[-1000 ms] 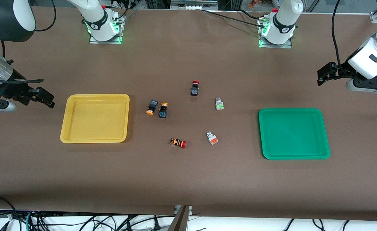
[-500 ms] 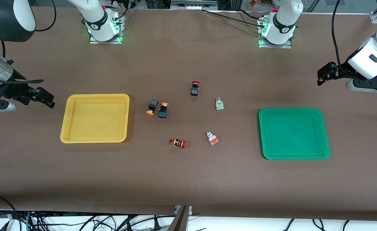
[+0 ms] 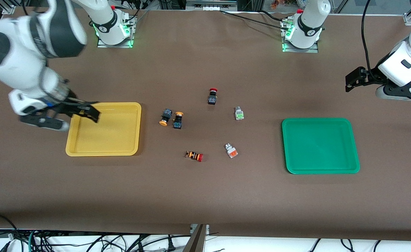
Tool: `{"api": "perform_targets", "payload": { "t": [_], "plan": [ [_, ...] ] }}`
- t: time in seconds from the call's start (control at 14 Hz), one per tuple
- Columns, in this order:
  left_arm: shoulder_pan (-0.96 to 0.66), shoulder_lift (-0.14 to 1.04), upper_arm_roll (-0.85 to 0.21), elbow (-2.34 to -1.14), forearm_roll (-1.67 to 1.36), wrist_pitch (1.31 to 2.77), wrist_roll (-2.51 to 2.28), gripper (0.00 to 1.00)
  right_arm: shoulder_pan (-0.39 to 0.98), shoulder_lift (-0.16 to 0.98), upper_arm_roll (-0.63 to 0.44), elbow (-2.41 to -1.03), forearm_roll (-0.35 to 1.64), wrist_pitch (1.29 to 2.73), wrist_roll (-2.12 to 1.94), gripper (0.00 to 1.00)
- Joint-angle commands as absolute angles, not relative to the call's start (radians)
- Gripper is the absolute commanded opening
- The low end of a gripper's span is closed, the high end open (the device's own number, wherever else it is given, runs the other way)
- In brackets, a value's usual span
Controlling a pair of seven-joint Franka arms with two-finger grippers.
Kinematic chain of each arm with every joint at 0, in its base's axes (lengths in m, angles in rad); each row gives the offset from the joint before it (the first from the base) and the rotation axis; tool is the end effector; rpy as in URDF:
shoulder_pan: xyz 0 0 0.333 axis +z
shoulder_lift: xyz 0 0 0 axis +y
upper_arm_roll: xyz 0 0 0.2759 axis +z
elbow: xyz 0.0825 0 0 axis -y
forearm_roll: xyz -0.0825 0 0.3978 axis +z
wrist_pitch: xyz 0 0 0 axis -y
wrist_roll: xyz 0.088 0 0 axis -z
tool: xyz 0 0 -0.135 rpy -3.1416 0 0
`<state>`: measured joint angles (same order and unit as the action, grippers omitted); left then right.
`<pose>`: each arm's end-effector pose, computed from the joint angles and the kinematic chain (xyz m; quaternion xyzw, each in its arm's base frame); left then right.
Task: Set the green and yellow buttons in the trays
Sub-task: 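Grasp the orange-capped blue button with the right gripper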
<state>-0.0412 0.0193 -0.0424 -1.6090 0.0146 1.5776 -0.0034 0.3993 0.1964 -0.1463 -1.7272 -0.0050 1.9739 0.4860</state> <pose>0.5689 -0.0455 0.5275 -0.9988 0.0403 0.0250 0.0080 0.6102 0.1610 0.3983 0.9931 -0.1135 0.0304 0.0059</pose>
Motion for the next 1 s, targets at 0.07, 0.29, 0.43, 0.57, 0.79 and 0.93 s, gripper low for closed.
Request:
{"api": "perform_targets", "payload": {
  "t": [0.07,0.29,0.43,0.57,0.79,0.93],
  "plan": [
    [-0.048,0.034,-0.040,-1.575,0.021,1.552,0.015,1.00,0.558,0.340,-0.156,-1.735,-0.021,2.101,0.746,0.99],
    [-0.048,0.034,-0.040,-1.575,0.021,1.552,0.017,1.00,0.659,0.451,-0.158,-1.746,-0.025,2.225,0.941,0.99],
    [-0.048,0.034,-0.040,-1.577,0.021,1.551,0.017,1.00,0.689,0.500,-0.160,-1.752,-0.025,2.278,1.008,0.99],
    [-0.048,0.034,-0.040,-1.577,0.021,1.551,0.017,1.00,0.689,0.511,-0.160,-1.813,-0.025,2.359,1.028,0.99],
    [-0.048,0.034,-0.040,-1.577,0.021,1.551,0.017,1.00,0.692,0.514,-0.158,-1.989,-0.025,2.634,1.072,0.99],
    [-0.048,0.034,-0.040,-1.577,0.021,1.551,0.017,1.00,0.692,0.531,-0.158,-2.020,-0.025,2.698,1.123,0.99]
  ]
}}
